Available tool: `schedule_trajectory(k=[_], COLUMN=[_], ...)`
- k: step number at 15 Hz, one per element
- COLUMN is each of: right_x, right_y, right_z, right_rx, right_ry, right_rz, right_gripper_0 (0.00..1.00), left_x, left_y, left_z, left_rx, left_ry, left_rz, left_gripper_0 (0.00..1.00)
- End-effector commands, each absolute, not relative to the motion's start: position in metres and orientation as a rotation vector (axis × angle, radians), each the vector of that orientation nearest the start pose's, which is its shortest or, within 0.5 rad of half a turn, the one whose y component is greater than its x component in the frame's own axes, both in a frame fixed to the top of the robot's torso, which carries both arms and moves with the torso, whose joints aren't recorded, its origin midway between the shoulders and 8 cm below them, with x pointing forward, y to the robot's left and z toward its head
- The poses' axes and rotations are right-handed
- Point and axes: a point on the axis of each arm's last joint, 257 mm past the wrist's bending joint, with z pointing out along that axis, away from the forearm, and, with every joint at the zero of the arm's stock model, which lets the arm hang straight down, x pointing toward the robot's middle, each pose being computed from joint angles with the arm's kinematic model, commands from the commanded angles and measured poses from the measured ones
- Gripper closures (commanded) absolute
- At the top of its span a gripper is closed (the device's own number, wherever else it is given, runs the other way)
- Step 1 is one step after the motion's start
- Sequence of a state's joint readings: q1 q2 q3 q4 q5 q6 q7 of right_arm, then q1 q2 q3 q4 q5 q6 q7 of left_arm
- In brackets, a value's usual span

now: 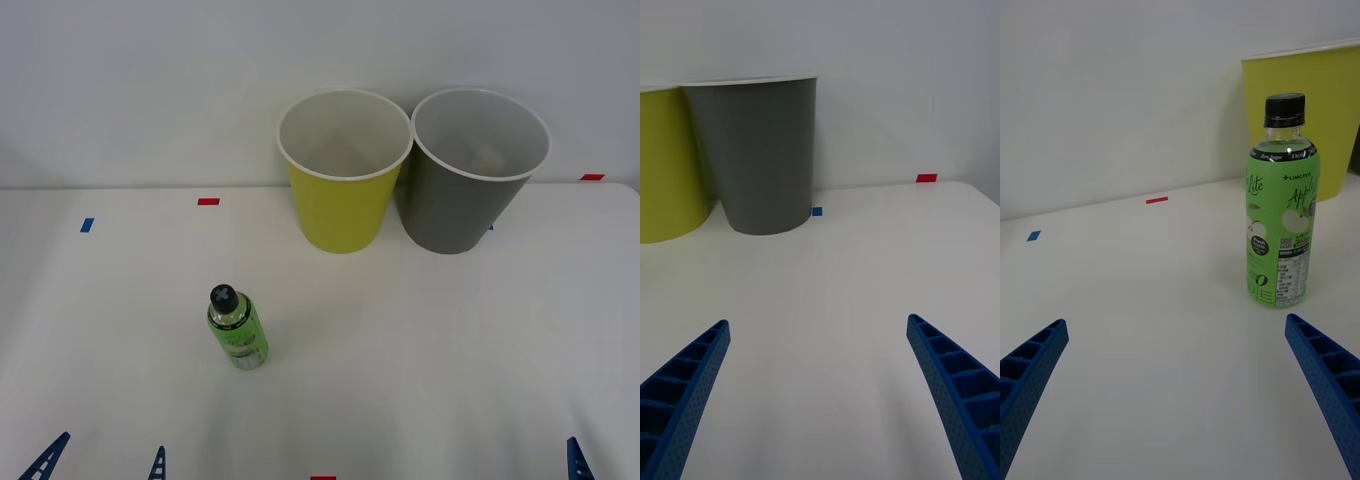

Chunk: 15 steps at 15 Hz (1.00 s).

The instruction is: Put cans in the gray bin and PET bottles in the light green bin.

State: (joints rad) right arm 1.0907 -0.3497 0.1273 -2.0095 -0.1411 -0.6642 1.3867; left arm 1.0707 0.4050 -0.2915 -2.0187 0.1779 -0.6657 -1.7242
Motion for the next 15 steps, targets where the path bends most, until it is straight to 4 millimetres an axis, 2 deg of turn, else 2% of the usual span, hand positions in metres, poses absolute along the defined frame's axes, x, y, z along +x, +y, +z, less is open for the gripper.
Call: schedule_trajectory(k=[1, 15], right_x=[0.2103, 0.2103], right_y=[-0.3077, -0.3077], right_z=[-0.2421, -0.2421], right_rx=[0.067, 0.067], right_ry=[1.559, 1.559], right_rz=[0.027, 0.027], right_gripper_0=[0.20, 0.20], left_x=[0.2098, 0.2098], left_y=[0.2478, 0.2478], left_z=[-0.2504, -0.2504], left_rx=[0.161, 0.161], left_ry=[1.566, 1.566], left_rz=[0.041, 0.041], left_gripper_0=[0.00, 0.00])
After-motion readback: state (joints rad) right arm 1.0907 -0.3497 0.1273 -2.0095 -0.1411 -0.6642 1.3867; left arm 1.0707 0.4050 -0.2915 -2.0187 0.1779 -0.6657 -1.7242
